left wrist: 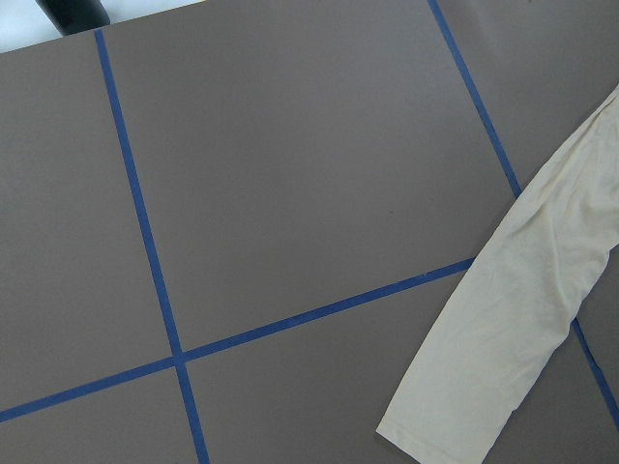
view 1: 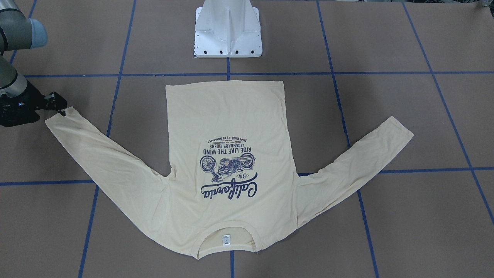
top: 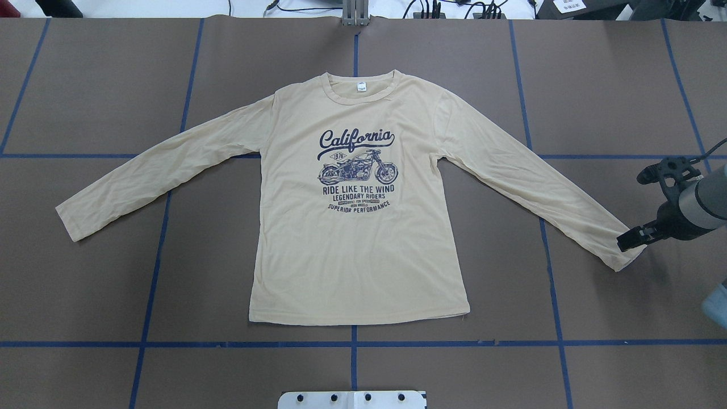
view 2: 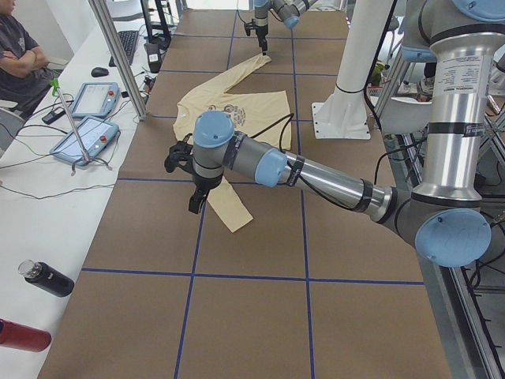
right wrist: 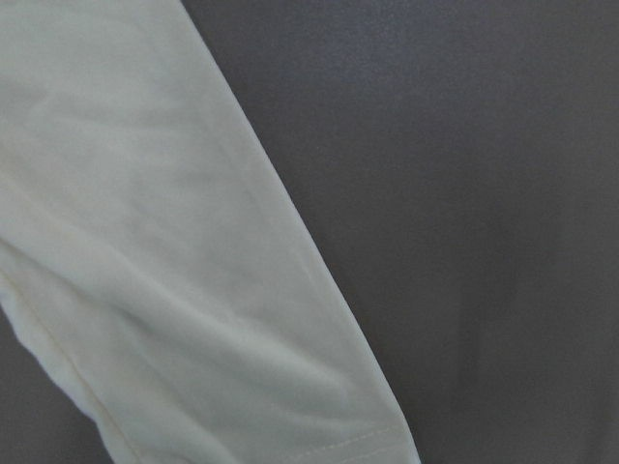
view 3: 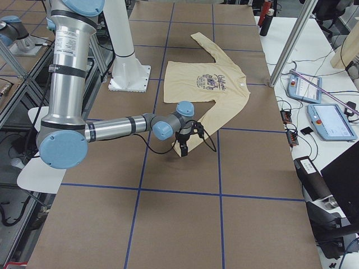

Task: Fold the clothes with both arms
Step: 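Lower the right gripper onto the sleeve cuff and close on it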

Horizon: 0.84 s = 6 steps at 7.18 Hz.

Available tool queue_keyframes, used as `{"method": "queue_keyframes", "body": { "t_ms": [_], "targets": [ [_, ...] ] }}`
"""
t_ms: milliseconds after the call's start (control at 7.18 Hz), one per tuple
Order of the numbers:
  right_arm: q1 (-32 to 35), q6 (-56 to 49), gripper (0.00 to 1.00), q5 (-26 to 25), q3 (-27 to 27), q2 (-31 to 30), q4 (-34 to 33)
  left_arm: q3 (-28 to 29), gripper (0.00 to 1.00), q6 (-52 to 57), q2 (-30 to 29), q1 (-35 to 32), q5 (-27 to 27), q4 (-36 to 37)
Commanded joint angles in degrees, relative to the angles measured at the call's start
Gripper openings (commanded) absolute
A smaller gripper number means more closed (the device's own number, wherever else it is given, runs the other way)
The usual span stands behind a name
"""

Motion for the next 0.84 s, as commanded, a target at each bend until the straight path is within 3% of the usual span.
{"method": "queue_keyframes", "body": {
  "t_ms": [0,696],
  "targets": [
    [-2.1,0.0,0.99,-0.5,-0.9,0.6,-0.3,-0.1,1.00,0.0,0.1,0.0,-0.4,0.0],
    [-2.4,-0.7,0.98,0.3,-2.4,0.9,-0.1,-0.5,1.00,-0.1,0.0,-0.3,-0.4,0.0]
  ]
}}
